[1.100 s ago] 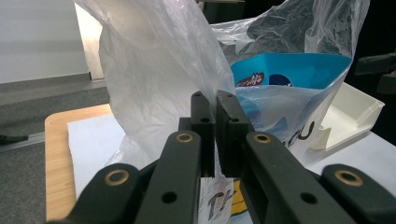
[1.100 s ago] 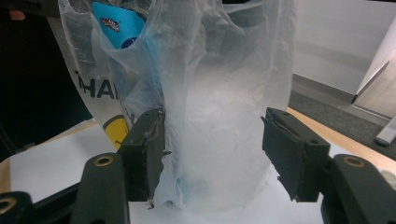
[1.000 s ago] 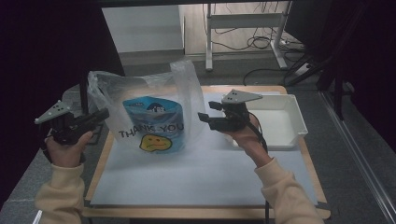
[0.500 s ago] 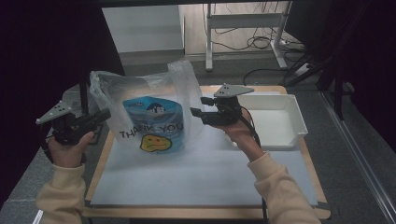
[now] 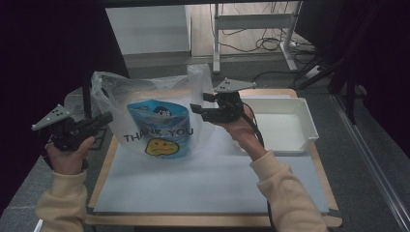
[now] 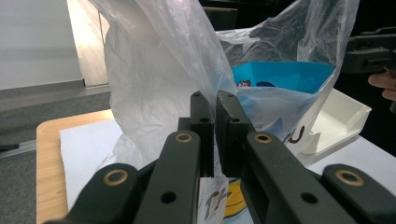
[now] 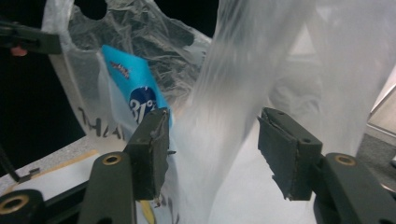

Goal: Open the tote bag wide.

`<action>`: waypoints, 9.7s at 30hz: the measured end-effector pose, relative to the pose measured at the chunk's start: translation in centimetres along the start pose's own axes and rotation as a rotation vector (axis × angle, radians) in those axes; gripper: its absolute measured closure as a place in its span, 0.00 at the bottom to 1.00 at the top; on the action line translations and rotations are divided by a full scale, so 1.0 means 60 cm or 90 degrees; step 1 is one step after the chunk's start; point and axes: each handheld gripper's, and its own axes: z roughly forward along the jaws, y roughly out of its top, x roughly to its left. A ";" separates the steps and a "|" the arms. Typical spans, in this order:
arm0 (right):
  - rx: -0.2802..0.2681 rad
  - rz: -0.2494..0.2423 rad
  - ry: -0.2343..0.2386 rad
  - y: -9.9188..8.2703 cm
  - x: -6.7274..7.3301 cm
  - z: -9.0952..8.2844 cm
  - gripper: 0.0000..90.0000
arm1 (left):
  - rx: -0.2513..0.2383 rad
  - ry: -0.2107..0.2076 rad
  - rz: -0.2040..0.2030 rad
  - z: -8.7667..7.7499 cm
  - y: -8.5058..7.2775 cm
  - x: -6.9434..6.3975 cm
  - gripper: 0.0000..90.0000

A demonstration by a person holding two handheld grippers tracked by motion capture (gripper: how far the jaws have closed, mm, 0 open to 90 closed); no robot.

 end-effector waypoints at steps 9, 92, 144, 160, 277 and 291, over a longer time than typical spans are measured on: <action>-0.016 0.024 0.014 0.001 -0.016 0.003 0.88 | -0.001 0.001 -0.004 -0.002 -0.001 0.005 0.96; 0.037 0.025 -0.003 -0.119 -0.001 -0.001 0.98 | 0.095 -0.001 -0.015 0.016 -0.072 0.021 1.00; 0.199 0.052 -0.013 -0.272 0.008 0.070 0.98 | 0.223 0.012 -0.045 0.078 -0.188 0.044 1.00; 0.255 0.054 -0.012 -0.303 0.007 0.087 0.97 | 0.285 0.019 -0.064 0.110 -0.240 0.057 1.00; 0.165 0.037 -0.014 -0.156 0.004 0.077 0.25 | 0.202 0.089 -0.074 0.120 -0.159 0.109 0.81; 0.217 0.022 -0.063 -0.179 -0.006 0.099 0.64 | 0.213 0.068 -0.071 0.122 -0.166 0.107 0.95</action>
